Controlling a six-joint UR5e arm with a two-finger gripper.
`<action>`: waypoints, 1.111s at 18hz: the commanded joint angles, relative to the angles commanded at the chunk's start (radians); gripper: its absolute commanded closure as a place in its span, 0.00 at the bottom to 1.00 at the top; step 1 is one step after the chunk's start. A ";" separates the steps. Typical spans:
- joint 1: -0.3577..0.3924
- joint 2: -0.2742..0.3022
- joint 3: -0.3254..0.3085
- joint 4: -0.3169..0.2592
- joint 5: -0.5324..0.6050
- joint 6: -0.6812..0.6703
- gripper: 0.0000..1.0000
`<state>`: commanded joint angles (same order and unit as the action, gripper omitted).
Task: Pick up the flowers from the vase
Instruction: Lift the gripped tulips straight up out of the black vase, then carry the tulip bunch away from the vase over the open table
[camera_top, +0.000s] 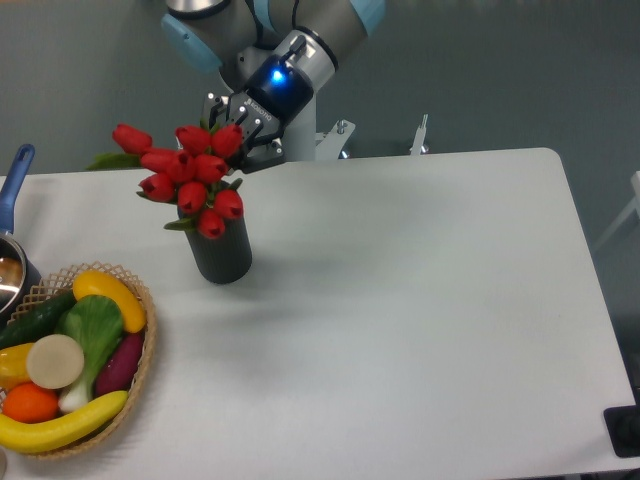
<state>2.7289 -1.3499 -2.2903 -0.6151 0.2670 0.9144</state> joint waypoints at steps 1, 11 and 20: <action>0.000 0.003 0.008 0.000 -0.008 -0.024 1.00; 0.087 0.002 0.153 0.000 -0.104 -0.267 1.00; 0.167 -0.081 0.270 0.000 -0.112 -0.269 1.00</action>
<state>2.8961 -1.4309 -2.0205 -0.6151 0.1549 0.6456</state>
